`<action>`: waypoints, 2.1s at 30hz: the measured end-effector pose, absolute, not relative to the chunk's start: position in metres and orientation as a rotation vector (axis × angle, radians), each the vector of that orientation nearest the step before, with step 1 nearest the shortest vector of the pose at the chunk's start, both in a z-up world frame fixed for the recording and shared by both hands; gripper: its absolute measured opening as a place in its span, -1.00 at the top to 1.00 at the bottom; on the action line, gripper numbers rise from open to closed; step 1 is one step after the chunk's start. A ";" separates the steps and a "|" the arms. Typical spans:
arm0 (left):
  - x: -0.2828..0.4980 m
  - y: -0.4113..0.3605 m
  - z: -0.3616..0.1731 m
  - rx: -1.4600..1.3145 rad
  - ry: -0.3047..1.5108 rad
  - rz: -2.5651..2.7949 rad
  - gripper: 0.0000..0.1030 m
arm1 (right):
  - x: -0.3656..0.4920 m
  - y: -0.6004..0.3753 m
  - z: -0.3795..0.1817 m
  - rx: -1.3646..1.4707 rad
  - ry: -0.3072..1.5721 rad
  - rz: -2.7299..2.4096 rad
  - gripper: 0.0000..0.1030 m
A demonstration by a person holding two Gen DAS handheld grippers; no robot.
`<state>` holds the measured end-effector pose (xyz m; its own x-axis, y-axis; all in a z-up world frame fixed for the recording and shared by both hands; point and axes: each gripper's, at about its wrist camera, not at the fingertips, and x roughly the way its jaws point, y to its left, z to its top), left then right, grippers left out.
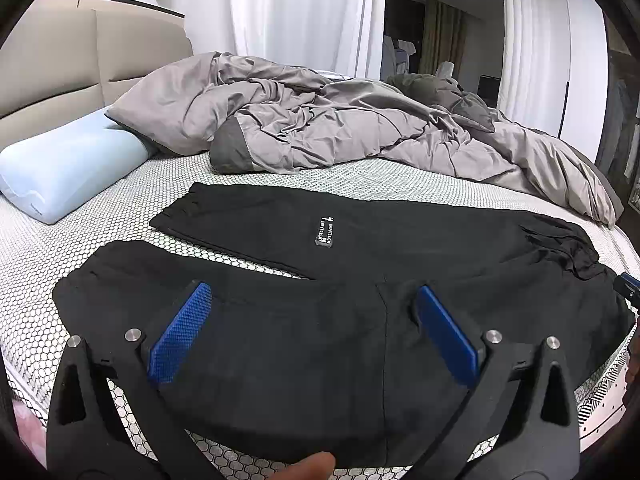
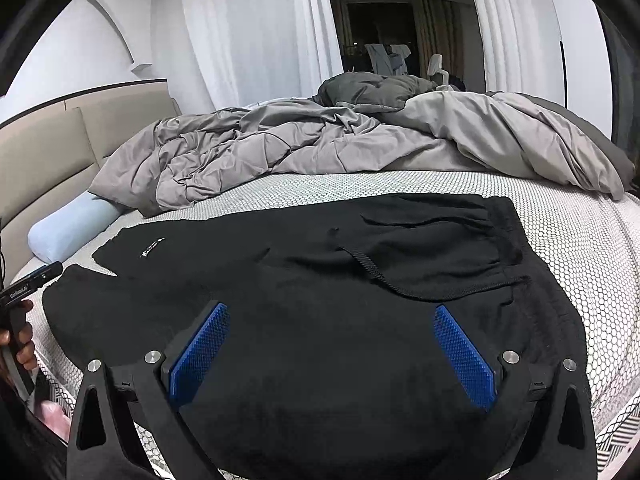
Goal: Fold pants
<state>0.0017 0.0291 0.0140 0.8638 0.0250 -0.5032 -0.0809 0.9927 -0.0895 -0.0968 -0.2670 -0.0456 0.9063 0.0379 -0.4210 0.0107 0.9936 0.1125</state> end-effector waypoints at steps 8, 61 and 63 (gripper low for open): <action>0.002 0.028 0.014 -0.111 0.522 0.055 -0.98 | -0.098 -0.266 -0.044 0.107 0.428 0.012 -1.00; -0.015 0.285 -0.063 -0.658 0.706 0.290 0.88 | -0.098 -0.315 -0.033 0.179 0.452 -0.111 -1.00; -0.020 0.287 -0.060 -0.658 0.659 0.293 0.99 | -0.093 -0.325 -0.034 0.201 0.498 -0.128 -1.00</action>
